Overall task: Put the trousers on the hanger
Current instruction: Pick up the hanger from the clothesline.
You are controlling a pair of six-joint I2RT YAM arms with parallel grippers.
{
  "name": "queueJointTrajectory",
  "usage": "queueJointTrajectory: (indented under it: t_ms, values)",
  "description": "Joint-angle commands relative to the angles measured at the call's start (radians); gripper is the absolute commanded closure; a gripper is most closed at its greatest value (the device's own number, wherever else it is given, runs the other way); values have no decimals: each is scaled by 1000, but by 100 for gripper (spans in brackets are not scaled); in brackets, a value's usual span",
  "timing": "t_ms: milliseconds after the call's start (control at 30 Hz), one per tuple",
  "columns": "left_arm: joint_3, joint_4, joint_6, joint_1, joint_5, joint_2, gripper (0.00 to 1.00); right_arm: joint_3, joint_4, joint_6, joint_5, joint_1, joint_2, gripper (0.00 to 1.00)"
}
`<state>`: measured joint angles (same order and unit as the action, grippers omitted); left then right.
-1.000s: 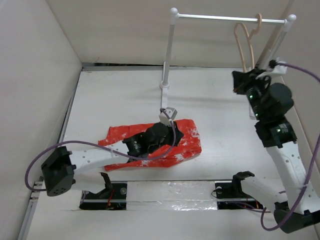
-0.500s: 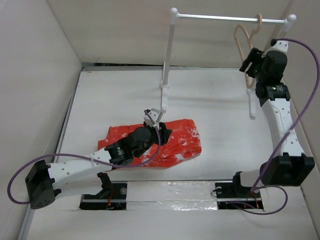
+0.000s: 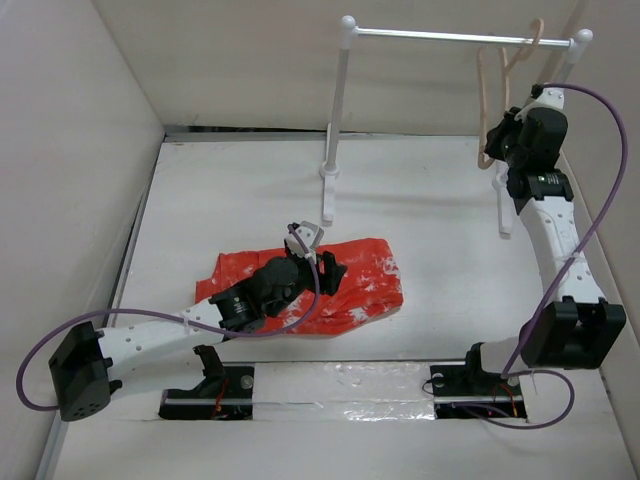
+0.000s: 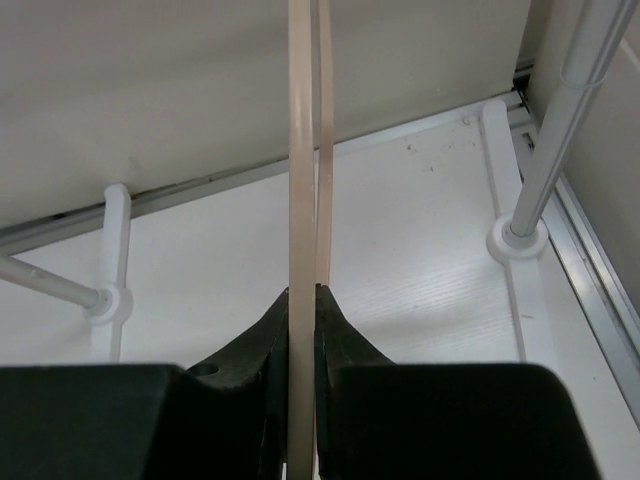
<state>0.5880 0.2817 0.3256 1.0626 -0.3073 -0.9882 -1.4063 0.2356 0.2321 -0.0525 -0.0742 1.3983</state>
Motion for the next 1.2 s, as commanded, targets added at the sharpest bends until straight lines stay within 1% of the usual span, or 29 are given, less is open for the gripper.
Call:
queueJointTrajectory:
  t_ms: [0,167,300,400,467,500,533,633,667,733,767,800,833,867,900,933,1033,1067,1100,1167]
  values:
    - [-8,60,3,-4,26,5,38,-14,-148,1,-4,19,-99,100]
    - [-19,86,3,-13,8,-7,36,64,-137,10,-10,19,-159,100]
    - [-24,123,-3,-32,36,-24,36,254,-220,13,-24,28,-260,100]
    - [-13,139,1,-52,66,-36,36,293,-190,24,-11,28,-304,100]
    - [27,117,9,-52,85,-40,36,351,-153,24,0,54,-329,100]
    - [48,103,12,-52,85,-41,37,381,-151,29,-13,95,-366,100]
    - [87,88,24,-52,86,-40,38,453,-145,38,-51,120,-383,100]
    - [154,48,36,-52,88,-56,39,567,-133,55,-104,221,-444,100]
    - [212,18,43,-52,77,-72,39,646,-134,67,-113,246,-455,100]
    - [278,-19,46,-52,71,-136,40,719,-136,85,-132,319,-481,100]
    - [339,-39,49,-52,79,-192,40,754,-139,102,-141,344,-489,100]
    - [369,-42,49,-52,80,-225,41,815,-139,119,-148,370,-495,100]
    - [396,-42,47,-52,83,-256,41,843,-150,130,-161,422,-505,100]
    - [465,-50,43,-52,86,-292,41,865,-151,154,-174,444,-509,100]
    - [510,-68,30,-52,82,-370,41,900,-157,167,-185,464,-507,100]
    - [600,-108,20,-52,70,-457,40,918,-169,179,-197,490,-496,100]
    - [731,-157,0,-52,65,-590,40,926,-167,188,-205,520,-478,100]
    - [816,-195,-3,-52,68,-631,40,928,-165,190,-213,542,-469,100]
    - [857,-213,-6,-43,69,-705,39,929,-165,190,-227,542,-463,100]
    - [945,-236,-11,-43,60,-794,39,931,-165,185,-225,553,-456,100]
